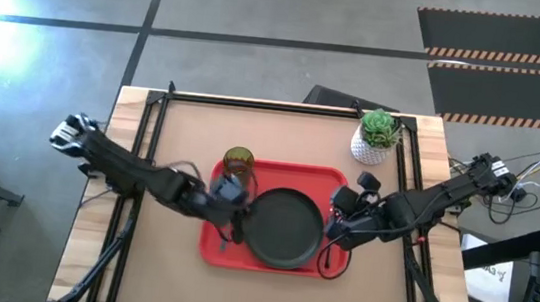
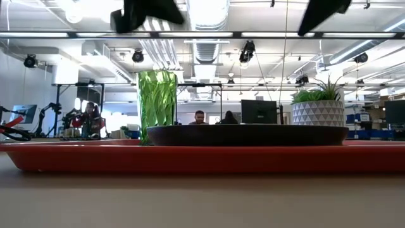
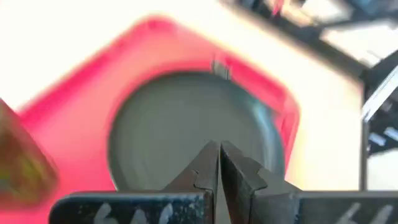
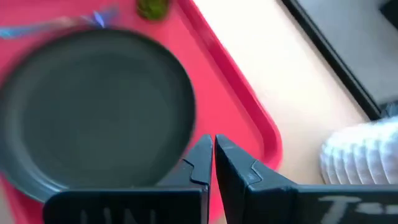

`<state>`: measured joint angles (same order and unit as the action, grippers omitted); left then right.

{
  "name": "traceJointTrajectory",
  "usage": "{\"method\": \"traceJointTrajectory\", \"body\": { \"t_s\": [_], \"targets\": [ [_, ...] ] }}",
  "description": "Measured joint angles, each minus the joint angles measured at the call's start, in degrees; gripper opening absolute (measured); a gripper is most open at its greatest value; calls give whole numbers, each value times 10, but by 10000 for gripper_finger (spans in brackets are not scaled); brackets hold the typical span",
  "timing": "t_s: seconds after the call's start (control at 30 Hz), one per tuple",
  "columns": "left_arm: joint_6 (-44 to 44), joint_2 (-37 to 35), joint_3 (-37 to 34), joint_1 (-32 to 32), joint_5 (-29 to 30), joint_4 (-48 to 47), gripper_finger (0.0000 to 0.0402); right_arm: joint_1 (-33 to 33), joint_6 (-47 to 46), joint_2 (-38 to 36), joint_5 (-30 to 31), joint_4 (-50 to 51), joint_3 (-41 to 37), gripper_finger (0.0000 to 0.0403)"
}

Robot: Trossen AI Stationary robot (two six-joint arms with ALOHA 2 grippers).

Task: Pick and place plate/cup/fork/spoon on tray
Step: Adjust the set up tray

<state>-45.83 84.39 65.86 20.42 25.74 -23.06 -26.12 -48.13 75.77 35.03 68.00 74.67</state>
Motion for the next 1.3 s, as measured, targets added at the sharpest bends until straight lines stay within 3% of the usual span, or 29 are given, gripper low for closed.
{"method": "traceJointTrajectory", "body": {
  "t_s": [0.27, 0.53, 1.07, 1.3],
  "targets": [
    [101, -143, 51, 16, 163, -113, 0, 0, 86, -58, 43, -100, 0, 9],
    [150, -250, 47, 30, 259, -172, 0, 0, 92, -117, 87, -100, 0, 9],
    [147, -328, 46, 30, 303, -302, 0, 0, 93, -131, 65, -84, 0, 9],
    [147, -386, 47, 30, 307, -324, 0, 0, 116, -195, 100, -88, 0, 9]
  ]
}}
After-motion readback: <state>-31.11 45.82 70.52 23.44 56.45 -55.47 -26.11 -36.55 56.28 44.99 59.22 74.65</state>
